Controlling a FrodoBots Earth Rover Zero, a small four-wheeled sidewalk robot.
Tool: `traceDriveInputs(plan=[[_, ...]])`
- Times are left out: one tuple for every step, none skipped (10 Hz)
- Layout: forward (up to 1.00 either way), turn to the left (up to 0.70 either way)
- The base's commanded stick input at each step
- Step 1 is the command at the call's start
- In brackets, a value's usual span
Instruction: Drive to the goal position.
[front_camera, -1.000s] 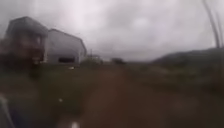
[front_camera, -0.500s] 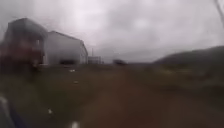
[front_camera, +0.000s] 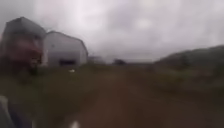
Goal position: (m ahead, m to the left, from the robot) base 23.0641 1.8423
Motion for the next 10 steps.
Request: traceDriveInputs(plan=[[0.7, 0.0], [0.7, 0.0], [0.7, 0.0], [0.7, 0.0], [0.7, 0.0], [0.7, 0.0], [0.7, 0.0], [0.7, 0.0], [0.7, 0.0], [0.7, 0.0]])
